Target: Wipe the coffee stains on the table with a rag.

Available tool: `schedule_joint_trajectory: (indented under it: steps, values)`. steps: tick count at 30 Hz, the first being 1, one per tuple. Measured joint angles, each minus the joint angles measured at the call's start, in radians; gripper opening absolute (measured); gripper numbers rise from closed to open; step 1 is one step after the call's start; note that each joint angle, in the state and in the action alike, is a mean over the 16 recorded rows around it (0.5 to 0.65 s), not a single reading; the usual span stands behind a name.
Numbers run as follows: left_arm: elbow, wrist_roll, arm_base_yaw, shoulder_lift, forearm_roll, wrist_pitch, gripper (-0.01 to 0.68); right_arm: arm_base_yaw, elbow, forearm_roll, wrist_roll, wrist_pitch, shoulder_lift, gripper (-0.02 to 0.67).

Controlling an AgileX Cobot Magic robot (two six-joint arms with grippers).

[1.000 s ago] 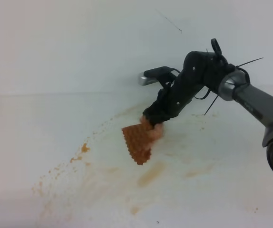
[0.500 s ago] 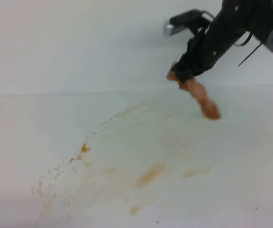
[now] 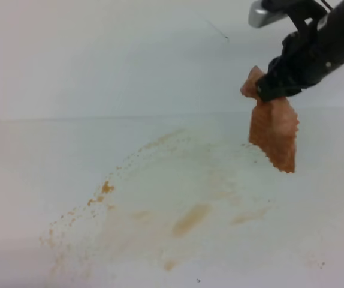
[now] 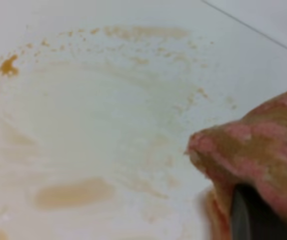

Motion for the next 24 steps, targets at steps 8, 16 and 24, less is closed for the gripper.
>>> schedule_joint_trajectory:
  steps: [8, 16, 24]
  values:
    - [0.000, 0.000, 0.000, -0.002, 0.000, 0.000, -0.002, 0.000, 0.454, 0.112, -0.079, -0.266, -0.165, 0.054]
    - [0.000, 0.000, 0.000, -0.006, 0.000, 0.000, -0.002, 0.000, 0.652, 0.217, -0.136, -0.379, -0.195, 0.153]
    - [0.000, 0.000, 0.000, -0.008, 0.000, 0.000, -0.002, 0.000, 0.657, 0.268, -0.146, -0.352, -0.245, 0.351]
